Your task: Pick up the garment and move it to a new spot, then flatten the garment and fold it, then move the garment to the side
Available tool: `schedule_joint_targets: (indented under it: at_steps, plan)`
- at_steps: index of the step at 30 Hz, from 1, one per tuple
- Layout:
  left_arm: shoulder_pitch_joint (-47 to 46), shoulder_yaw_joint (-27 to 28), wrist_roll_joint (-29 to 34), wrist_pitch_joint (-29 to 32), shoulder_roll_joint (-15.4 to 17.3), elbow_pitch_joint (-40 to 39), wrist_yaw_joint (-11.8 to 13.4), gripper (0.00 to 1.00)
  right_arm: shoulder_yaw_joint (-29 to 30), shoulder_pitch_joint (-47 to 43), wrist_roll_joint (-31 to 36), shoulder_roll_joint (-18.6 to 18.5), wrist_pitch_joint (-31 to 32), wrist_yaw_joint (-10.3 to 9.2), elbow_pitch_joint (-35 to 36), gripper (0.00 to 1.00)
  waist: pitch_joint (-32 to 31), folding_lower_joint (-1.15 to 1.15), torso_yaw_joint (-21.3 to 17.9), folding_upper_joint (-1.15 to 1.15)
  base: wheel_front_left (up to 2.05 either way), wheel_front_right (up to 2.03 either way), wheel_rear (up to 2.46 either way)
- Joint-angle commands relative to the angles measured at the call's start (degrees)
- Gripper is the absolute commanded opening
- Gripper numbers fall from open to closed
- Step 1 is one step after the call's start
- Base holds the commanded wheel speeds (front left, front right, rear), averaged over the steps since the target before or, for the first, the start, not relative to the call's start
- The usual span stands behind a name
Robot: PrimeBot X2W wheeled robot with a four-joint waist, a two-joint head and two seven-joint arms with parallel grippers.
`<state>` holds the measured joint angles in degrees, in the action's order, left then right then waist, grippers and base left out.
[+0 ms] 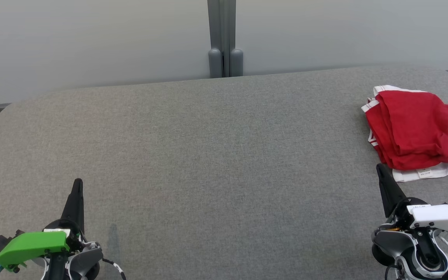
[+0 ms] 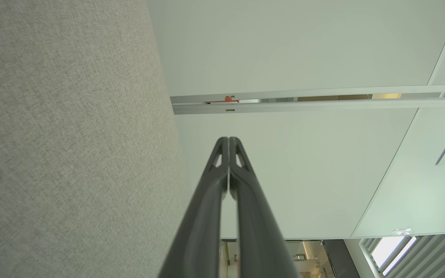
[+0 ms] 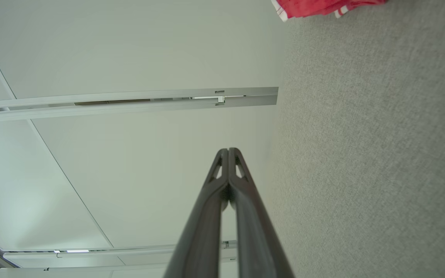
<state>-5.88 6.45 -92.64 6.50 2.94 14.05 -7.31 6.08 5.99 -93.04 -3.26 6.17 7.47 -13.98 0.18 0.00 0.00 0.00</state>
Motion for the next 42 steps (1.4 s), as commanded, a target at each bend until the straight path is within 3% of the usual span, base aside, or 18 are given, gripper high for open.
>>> schedule_joint_targets:
  at_steps: [1,42]
  plan:
    - [-0.63,0.19,0.38,0.2,0.02,0.07,-0.36,0.0,0.13,0.28,0.5,0.02,0.15,0.04,-0.12,0.0,0.0,0.0,0.0,0.0,0.0,0.0,0.0]
    - [-0.63,0.23,0.41,0.23,0.01,0.07,-0.36,0.0,0.35,0.31,0.54,0.14,0.38,0.03,-0.13,0.0,0.0,0.0,0.0,0.0,0.0,0.0,0.0]
